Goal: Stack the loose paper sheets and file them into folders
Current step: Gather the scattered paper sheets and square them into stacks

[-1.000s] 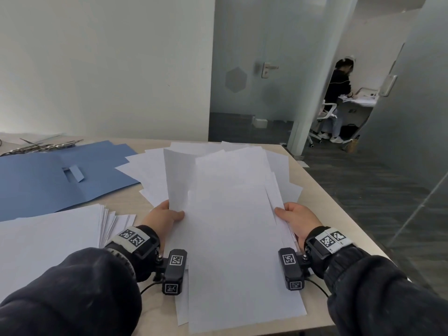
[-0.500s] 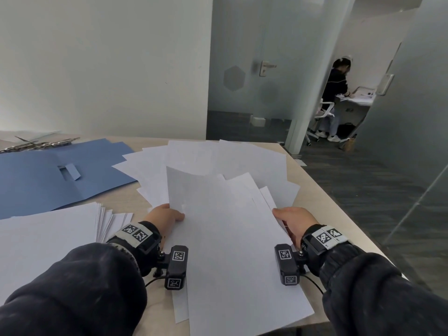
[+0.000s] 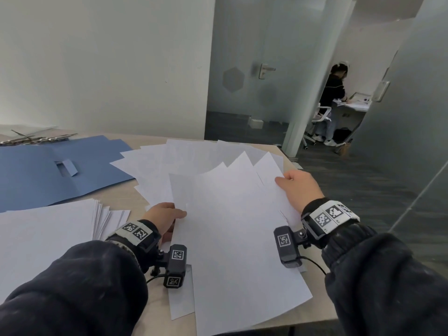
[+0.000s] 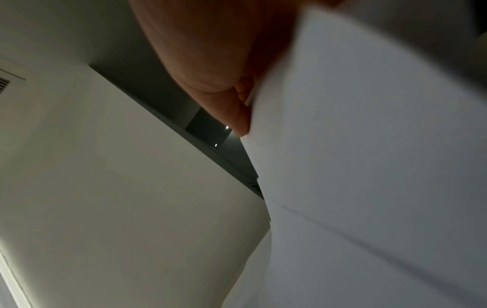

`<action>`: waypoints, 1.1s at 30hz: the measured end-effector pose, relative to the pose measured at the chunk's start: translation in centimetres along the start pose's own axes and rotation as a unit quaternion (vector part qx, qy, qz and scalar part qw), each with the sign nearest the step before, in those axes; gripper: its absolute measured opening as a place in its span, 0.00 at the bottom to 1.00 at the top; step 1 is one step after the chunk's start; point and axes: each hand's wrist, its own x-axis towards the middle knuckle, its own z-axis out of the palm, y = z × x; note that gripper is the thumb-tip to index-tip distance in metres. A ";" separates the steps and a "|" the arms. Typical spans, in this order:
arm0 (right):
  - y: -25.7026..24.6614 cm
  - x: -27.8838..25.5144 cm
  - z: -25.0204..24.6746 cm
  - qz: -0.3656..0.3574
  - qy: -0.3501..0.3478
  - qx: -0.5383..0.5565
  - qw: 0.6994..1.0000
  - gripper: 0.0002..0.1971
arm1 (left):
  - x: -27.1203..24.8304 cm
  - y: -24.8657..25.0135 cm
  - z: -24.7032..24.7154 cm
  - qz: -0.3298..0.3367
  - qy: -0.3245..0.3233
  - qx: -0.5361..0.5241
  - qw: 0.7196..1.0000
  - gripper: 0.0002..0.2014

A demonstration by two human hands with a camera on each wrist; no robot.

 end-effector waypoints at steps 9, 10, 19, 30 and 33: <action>-1.9 0.0 -3.6 -0.047 0.161 -0.040 0.985 0.05 | -0.7 0.3 -0.1 -0.003 -0.017 0.025 1.000 0.10; -2.3 -0.5 -3.6 -0.083 0.174 -0.032 0.981 0.05 | -0.6 0.3 -0.1 -0.005 -0.018 0.028 0.999 0.10; -3.0 -4.2 2.0 -0.270 -0.189 -0.224 0.917 0.03 | -0.8 0.4 0.0 -0.011 0.006 -0.019 1.000 0.16; -1.0 -7.5 4.4 -0.183 -0.391 -0.255 0.865 0.14 | -2.5 1.4 0.7 -0.007 -0.048 0.078 0.996 0.13; -1.2 -7.8 4.0 -0.160 -0.398 -0.231 0.873 0.15 | -3.0 1.4 1.4 -0.014 -0.069 0.100 0.993 0.09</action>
